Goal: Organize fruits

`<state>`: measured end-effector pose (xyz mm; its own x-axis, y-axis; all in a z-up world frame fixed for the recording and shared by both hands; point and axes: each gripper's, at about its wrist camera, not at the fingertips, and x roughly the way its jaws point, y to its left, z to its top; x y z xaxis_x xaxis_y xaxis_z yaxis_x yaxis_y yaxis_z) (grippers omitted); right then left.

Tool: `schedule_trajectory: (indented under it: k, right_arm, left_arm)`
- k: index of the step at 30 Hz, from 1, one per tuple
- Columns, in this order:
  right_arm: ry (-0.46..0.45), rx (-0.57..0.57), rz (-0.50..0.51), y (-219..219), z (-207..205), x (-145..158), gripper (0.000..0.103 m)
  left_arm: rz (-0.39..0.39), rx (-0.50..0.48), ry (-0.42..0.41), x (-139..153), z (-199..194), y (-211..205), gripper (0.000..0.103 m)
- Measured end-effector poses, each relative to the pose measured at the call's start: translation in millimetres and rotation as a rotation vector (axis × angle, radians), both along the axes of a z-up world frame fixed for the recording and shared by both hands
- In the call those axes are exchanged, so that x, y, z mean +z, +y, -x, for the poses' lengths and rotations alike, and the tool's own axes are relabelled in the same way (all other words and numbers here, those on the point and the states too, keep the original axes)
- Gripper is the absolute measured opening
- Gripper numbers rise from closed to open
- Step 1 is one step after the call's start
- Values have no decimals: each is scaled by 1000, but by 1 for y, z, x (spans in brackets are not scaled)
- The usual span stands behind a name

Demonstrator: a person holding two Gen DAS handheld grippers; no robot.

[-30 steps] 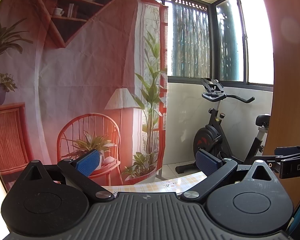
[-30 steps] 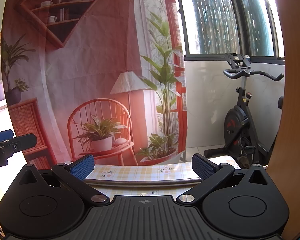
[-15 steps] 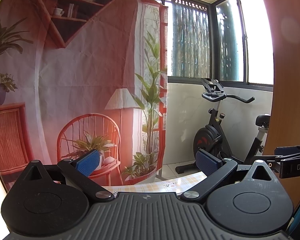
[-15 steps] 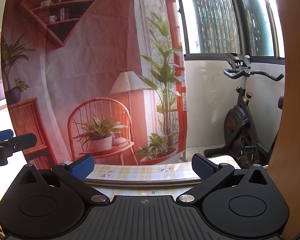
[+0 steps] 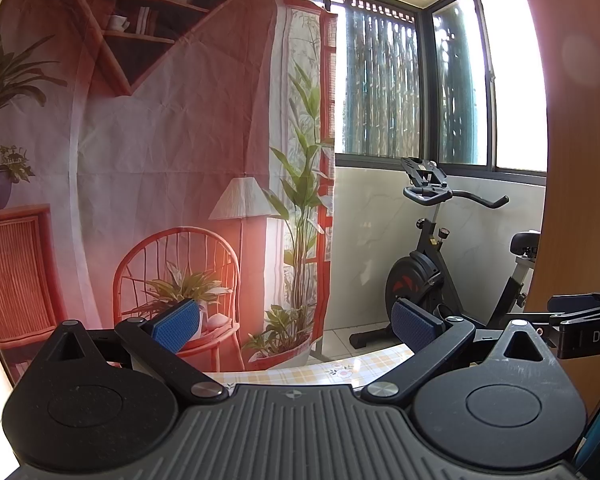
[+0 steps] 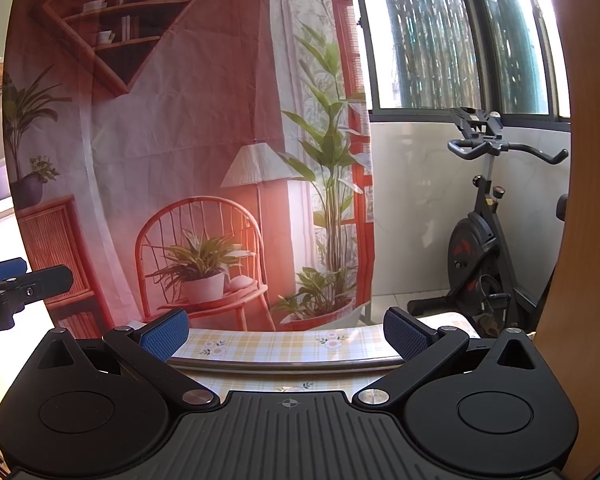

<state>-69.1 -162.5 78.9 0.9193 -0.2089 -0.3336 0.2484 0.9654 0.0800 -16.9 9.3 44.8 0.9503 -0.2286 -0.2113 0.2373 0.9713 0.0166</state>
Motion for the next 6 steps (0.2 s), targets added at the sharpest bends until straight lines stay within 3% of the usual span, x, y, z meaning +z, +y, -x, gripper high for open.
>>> schedule_trajectory:
  k: [6]
  right_arm:
    - [1,-1,-1,0,0,0,103]
  left_arm:
    - [10,12,10,1,-1,1,103]
